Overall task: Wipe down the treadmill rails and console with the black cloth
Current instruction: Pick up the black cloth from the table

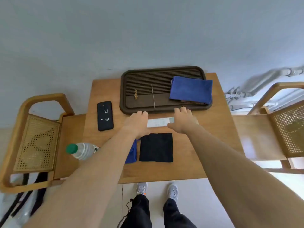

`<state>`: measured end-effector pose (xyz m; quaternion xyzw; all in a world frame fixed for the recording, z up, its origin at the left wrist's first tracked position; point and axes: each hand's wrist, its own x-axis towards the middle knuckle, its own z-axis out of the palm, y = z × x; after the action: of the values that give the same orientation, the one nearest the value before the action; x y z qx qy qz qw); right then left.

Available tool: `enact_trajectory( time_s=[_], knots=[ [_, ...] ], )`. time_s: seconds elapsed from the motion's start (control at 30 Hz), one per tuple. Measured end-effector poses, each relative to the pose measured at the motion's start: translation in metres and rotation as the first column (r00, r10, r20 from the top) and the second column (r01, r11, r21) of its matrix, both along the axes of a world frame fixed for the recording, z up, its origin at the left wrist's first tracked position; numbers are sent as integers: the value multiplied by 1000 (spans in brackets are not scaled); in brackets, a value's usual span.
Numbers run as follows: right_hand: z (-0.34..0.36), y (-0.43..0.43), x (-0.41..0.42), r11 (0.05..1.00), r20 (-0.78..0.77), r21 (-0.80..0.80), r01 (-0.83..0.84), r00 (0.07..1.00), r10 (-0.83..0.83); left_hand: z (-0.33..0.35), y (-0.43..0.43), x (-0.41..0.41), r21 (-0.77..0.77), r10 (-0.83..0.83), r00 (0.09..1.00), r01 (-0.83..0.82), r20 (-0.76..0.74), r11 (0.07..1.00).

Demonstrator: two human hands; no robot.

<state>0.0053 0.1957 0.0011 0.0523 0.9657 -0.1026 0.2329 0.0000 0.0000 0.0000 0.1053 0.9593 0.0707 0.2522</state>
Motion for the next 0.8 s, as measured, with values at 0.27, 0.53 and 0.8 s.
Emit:
enact_trajectory(
  time_s=[0.27, 0.53, 0.8],
  knots=[
    [-92, -6, 42, 995, 173, -79, 60, 984, -46, -84, 8, 23, -70, -106, 991, 112, 83, 991],
    [-117, -26, 66, 947, 79, -204, 247, 969, -235, -103, -7, 20, -24, -196, 976, 199, 92, 980],
    [-68, -17, 115, 777, 143, -412, 476, 876, -461, -56, -11, 22, 129, -301, 915, 275, 270, 953]
  ],
)
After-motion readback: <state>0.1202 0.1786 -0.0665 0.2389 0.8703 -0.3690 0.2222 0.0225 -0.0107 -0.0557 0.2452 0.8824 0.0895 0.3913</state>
